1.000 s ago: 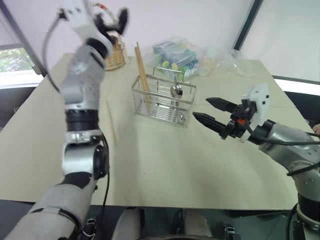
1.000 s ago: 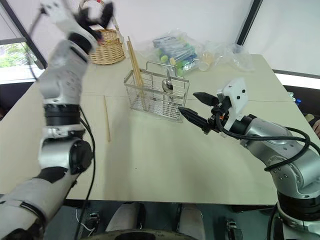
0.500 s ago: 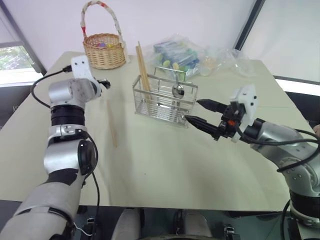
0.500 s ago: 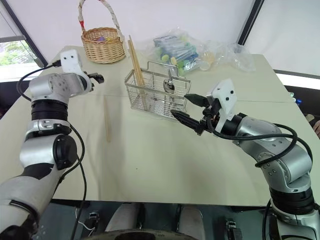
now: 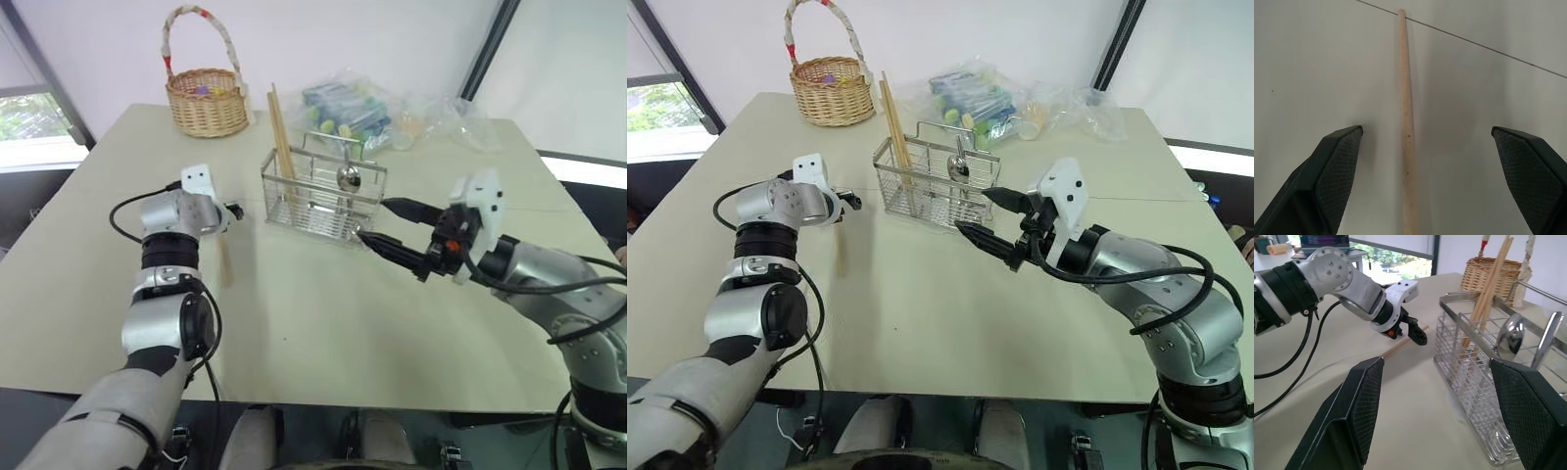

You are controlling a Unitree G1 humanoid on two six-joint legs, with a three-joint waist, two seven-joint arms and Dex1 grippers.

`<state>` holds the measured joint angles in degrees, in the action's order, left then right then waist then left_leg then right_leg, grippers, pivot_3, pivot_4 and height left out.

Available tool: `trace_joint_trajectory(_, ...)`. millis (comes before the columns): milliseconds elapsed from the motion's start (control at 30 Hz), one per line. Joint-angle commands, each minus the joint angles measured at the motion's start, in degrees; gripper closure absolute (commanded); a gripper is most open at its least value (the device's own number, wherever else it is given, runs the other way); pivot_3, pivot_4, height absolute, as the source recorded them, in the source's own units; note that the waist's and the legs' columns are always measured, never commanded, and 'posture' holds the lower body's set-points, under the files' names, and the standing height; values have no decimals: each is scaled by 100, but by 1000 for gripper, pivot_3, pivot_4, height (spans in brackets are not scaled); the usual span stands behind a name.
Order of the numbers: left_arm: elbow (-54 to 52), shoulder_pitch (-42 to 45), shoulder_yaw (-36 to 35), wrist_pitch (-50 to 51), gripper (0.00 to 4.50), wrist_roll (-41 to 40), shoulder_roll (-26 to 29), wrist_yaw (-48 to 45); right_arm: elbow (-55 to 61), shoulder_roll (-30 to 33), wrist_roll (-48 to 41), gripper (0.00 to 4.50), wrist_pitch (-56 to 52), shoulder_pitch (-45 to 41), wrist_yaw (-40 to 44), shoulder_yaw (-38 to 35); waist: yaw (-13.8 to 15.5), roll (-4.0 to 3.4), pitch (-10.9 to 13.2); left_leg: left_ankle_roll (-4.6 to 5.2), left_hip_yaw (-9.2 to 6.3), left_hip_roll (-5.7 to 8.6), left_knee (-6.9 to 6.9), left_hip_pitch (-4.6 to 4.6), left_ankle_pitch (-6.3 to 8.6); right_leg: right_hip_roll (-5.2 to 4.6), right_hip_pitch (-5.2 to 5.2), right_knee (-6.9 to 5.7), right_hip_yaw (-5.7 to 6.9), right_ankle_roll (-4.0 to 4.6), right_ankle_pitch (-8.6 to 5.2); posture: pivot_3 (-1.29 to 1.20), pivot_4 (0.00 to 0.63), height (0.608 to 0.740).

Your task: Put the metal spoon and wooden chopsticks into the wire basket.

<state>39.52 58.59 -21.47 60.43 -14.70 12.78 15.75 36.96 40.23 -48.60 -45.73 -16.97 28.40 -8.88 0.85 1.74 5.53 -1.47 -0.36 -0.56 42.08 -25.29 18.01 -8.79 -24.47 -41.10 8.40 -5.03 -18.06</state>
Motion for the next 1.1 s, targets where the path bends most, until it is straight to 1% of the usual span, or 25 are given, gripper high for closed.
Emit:
trace_joint_trajectory(33,87,-140,-156,12,279,-1,-104,150,196,21,-72,957,64,18,-50,-213,0,-5,-4,-1,0,0,0,0,0,0,0,0,0,0,0,0,150,628)
trace_joint_trajectory(100,99,-138,-217,-28,934,-6,-123,198,196,9,-81,957,61,29,-80,-235,0,-13,-9,0,1,0,-1,0,0,0,0,0,0,0,0,0,150,628)
trace_joint_trajectory(200,112,-67,-182,-91,2423,38,-109,173,196,-9,-103,957,60,35,-116,-252,29,-14,-9,0,0,0,0,0,0,0,0,0,1,0,0,0,150,628)
trace_joint_trajectory(333,119,19,-131,-176,4478,85,-58,129,179,-8,-96,957,77,15,-126,-237,143,-14,-9,0,2,1,5,-1,0,0,0,0,1,0,0,0,150,628)
trace_joint_trajectory(433,116,83,-70,-426,4478,162,27,87,139,-11,-85,957,88,2,-119,-240,152,-12,-9,0,1,1,4,-2,0,0,-1,1,2,0,0,0,150,628)
trace_joint_trajectory(533,126,281,-285,-1097,4478,92,150,96,113,5,-72,957,98,2,-88,-247,145,-5,-4,0,2,0,4,-5,0,1,-4,1,1,0,0,0,150,628)
trace_joint_trajectory(700,268,881,-299,-3161,4478,49,438,-517,51,54,-60,957,85,-26,-31,-274,143,14,8,-4,2,-6,2,-13,-2,4,-17,0,2,4,2,0,150,628)
trace_joint_trajectory(800,188,1391,-425,-4252,4478,-275,423,-1137,56,106,-67,957,53,-44,1,-284,164,14,8,-10,6,-4,3,-17,-5,1,-13,1,3,4,2,0,150,628)
trace_joint_trajectory(867,77,1704,-469,-4711,4478,-502,353,-1527,61,131,-91,957,29,-61,7,-306,162,14,8,-20,7,1,3,-18,-10,-3,-7,9,4,3,2,0,150,628)
trace_joint_trajectory(967,-45,1981,-256,-4963,4478,-637,199,-2055,39,134,-83,957,8,-91,-63,-331,145,12,6,-17,14,7,4,-16,-9,-10,-4,13,4,3,2,0,150,628)
trace_joint_trajectory(1033,-238,1949,-65,-4790,4478,-772,-34,-2389,13,109,-68,957,-9,-94,-154,-355,145,5,3,-15,15,7,3,-12,-8,-9,-2,12,4,2,2,0,150,628)
trace_joint_trajectory(1100,-560,1751,227,-4751,4478,-759,-242,-2707,22,111,-50,957,4,-69,-184,-364,150,5,3,10,10,5,3,-9,5,-4,0,7,7,2,2,0,150,628)
